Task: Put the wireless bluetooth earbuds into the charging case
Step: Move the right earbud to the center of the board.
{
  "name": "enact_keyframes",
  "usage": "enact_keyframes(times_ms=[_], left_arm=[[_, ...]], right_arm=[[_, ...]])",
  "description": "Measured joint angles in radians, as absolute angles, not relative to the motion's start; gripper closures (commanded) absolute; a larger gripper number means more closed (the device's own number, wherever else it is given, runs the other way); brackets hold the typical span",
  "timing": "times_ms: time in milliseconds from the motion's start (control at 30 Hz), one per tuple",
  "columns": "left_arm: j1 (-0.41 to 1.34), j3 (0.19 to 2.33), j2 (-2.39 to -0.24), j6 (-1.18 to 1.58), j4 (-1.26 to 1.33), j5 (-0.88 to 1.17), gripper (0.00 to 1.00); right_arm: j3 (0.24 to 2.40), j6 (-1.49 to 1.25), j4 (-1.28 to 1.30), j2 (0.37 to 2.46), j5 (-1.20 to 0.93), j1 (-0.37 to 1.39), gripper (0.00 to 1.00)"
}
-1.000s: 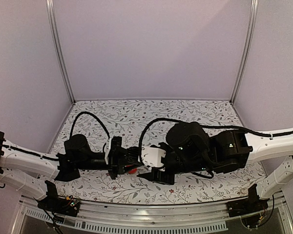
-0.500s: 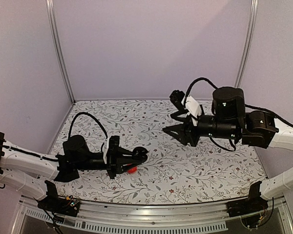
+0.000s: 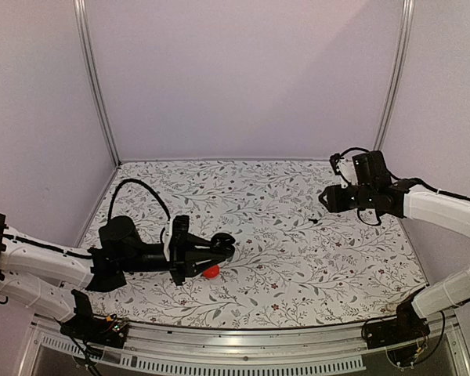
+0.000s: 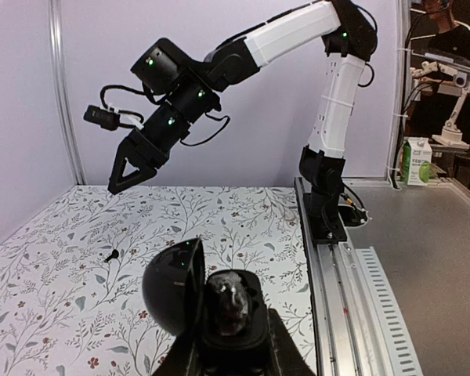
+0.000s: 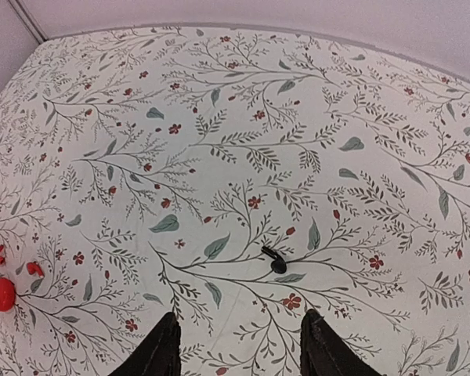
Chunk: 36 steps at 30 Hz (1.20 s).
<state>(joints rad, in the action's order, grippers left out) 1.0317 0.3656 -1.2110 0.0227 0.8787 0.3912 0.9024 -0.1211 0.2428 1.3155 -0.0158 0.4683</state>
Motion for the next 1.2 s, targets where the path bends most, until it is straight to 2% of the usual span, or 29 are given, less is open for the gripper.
enact_keyframes(times_ms=[167,500,833,1200], left_arm=[[1.031,0.363,-1.201,0.025,0.878,0.390,0.99],[1.029,0.357,-1.193,0.028,0.878,0.387,0.99],[1.029,0.345,-1.184,0.028,0.878,0.384,0.99],[1.029,0.329,-1.169,0.028,0.879,0.378,0.99]], right_arm=[[0.838,-0.170,0.196,1.438,-0.035,0.425,0.51],[0.853,-0.191,0.101,1.643,-0.023,0.418,0.55],[0.855,-0.199,0.036,1.720,0.005,0.418,0.61],[0.897,-0.199,0.012,1.797,0.048,0.418,0.63]])
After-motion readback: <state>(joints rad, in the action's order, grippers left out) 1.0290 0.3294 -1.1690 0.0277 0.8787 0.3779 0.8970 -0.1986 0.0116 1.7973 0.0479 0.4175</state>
